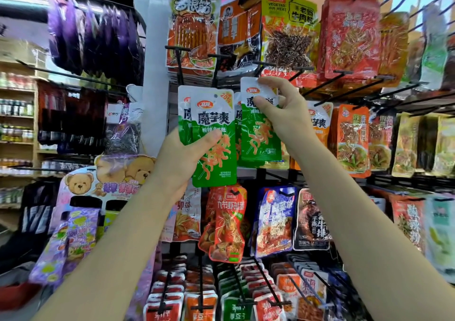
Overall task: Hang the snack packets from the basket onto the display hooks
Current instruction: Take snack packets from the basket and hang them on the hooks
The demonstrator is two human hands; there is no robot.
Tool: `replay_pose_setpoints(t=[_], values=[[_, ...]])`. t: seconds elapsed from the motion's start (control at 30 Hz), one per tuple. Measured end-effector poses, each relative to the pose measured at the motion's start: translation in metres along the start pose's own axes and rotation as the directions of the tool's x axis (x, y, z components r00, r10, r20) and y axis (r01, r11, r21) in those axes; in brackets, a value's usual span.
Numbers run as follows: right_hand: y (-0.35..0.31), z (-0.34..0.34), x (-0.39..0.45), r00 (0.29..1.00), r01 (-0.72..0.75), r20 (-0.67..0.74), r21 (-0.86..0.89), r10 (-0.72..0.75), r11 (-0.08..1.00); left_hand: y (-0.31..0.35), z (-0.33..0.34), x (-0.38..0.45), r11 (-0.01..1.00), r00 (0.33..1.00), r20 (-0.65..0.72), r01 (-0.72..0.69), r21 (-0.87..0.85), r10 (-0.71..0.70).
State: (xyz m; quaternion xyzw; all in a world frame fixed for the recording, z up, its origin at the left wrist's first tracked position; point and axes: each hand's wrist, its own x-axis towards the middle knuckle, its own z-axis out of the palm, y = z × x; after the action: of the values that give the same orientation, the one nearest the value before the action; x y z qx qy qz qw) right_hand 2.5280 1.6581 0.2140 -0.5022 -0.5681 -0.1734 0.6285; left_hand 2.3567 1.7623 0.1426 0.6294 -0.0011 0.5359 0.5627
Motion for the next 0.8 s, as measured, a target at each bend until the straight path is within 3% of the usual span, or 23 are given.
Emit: replay_pose_setpoints(t=[0.13, 0.3, 0.8], values=[[0.000, 0.001, -0.007, 0.998, -0.029, 0.061, -0.003, 0.030, 1.000, 0.000, 0.000, 0.001, 1.000, 1.000, 0.007, 0.009, -0.001, -0.009], [-0.003, 0.002, -0.009, 0.999, -0.016, -0.039, 0.027, 0.017, 1.000, 0.001, -0.001, 0.002, 0.999, 0.999, 0.021, 0.037, -0.012, -0.037], [-0.008, 0.002, -0.009, 0.999, 0.018, -0.041, -0.057, -0.020, 0.998, -0.002, -0.001, 0.004, 0.998, 0.996, 0.053, 0.067, -0.017, -0.066]])
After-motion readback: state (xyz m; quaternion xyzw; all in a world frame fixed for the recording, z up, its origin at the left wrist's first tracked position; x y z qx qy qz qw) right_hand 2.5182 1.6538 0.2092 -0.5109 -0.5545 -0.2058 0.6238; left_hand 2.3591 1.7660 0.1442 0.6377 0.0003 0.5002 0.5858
